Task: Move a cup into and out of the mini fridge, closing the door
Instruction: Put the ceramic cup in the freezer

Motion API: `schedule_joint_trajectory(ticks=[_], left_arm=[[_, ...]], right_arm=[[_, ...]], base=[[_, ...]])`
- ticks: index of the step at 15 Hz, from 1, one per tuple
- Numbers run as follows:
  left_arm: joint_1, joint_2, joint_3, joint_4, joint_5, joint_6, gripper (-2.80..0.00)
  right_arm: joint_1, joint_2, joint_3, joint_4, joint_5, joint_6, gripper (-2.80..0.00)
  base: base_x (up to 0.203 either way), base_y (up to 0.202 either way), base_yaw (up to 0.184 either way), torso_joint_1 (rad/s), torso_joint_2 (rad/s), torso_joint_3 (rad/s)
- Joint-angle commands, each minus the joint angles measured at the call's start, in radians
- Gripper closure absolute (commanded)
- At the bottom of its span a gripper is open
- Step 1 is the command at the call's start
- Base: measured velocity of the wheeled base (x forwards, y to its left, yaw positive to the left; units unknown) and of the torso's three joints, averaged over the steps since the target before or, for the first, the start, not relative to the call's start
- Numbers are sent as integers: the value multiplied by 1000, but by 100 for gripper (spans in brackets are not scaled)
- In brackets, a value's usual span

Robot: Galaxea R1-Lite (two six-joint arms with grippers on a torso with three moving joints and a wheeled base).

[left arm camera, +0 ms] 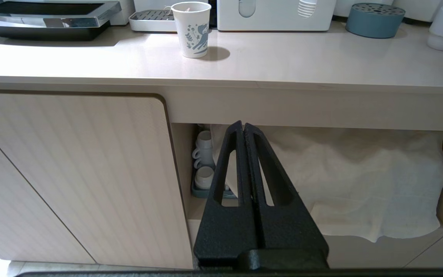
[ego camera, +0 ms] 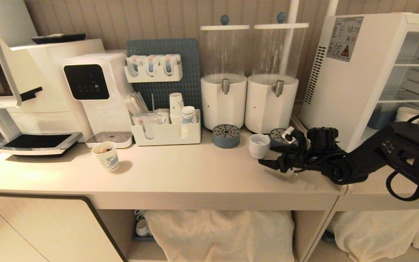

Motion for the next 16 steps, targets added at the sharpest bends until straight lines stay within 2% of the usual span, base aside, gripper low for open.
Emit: schedule_joint_trajectory(ticks=[1, 8, 14, 16], left_arm=[[0, 1, 0, 0, 1, -1, 0], [0, 1, 0, -2, 1, -2, 0], [0, 1, 0, 0, 1, -2, 0], [0, 1, 0, -2, 1, -2, 0]], right_arm=[[-5, 22, -31, 5, 3, -1, -280], [-5, 67, -164, 101, 2, 1, -280], [0, 118, -244, 83, -22, 1, -280], [10, 160, -272, 27, -77, 1, -280]], base=[[0, 0, 0, 0, 0, 0], [0, 0, 0, 0, 0, 0], [0, 0, 0, 0, 0, 0], [0, 0, 0, 0, 0, 0]])
